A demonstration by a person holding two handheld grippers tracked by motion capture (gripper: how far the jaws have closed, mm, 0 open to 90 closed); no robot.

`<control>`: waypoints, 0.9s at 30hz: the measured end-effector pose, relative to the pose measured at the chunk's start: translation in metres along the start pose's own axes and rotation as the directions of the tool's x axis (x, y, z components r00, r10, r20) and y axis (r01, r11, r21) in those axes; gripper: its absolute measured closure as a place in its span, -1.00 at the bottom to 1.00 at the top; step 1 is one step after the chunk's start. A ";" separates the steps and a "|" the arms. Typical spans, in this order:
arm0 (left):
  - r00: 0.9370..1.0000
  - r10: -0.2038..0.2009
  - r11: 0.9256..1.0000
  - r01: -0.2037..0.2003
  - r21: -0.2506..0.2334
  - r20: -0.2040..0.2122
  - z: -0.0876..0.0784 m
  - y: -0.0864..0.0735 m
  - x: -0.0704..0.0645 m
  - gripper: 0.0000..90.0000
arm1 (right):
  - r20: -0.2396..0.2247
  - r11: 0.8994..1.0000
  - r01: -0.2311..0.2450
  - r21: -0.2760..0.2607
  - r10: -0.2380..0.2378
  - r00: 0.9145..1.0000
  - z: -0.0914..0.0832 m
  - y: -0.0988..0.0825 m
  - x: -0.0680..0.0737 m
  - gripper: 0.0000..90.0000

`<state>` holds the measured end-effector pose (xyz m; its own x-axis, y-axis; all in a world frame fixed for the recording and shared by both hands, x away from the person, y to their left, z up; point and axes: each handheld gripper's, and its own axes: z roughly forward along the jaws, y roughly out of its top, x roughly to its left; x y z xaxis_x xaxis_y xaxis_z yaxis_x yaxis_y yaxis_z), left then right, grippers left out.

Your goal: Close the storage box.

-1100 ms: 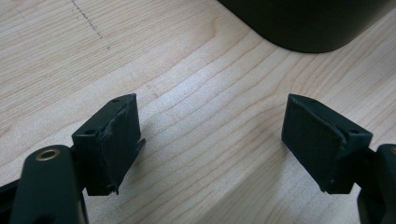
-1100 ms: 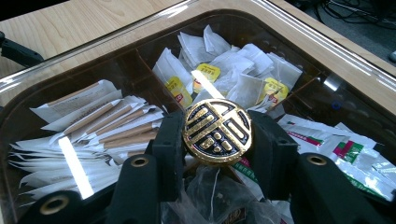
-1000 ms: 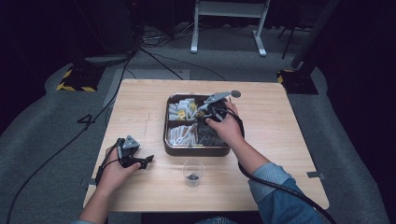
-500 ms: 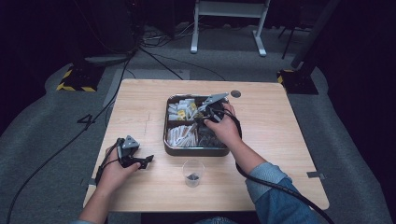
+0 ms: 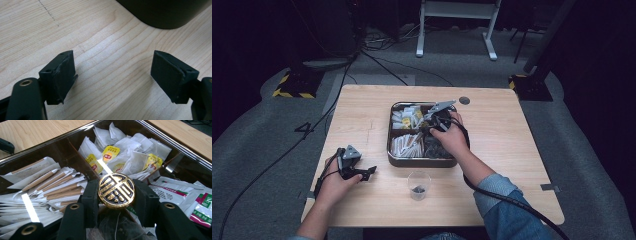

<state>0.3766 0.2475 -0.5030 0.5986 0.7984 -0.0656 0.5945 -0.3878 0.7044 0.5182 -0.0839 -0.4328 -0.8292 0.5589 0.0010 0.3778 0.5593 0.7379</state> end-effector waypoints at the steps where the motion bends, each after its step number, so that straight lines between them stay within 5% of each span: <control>1: 1.000 -0.001 1.000 0.001 0.000 0.000 0.000 0.000 0.000 -0.55 | 0.002 1.000 -0.003 0.001 0.003 1.000 0.000 0.000 0.000 0.31; 9: 1.000 -0.006 1.000 0.006 -0.004 0.004 0.000 0.000 0.000 -0.55 | 0.025 0.999 0.031 0.011 -0.031 0.999 0.003 0.003 0.000 0.31; 27: 1.000 -0.008 1.000 0.008 -0.006 0.006 0.000 0.000 0.001 -0.55 | 0.030 1.000 0.017 0.006 -0.017 0.999 0.004 0.000 0.001 0.30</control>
<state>0.3768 0.2481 -0.5033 0.5969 0.7988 -0.0755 0.5962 -0.3786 0.7079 0.5187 -0.0807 -0.4354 -0.8231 0.5671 -0.0320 0.3658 0.5724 0.7339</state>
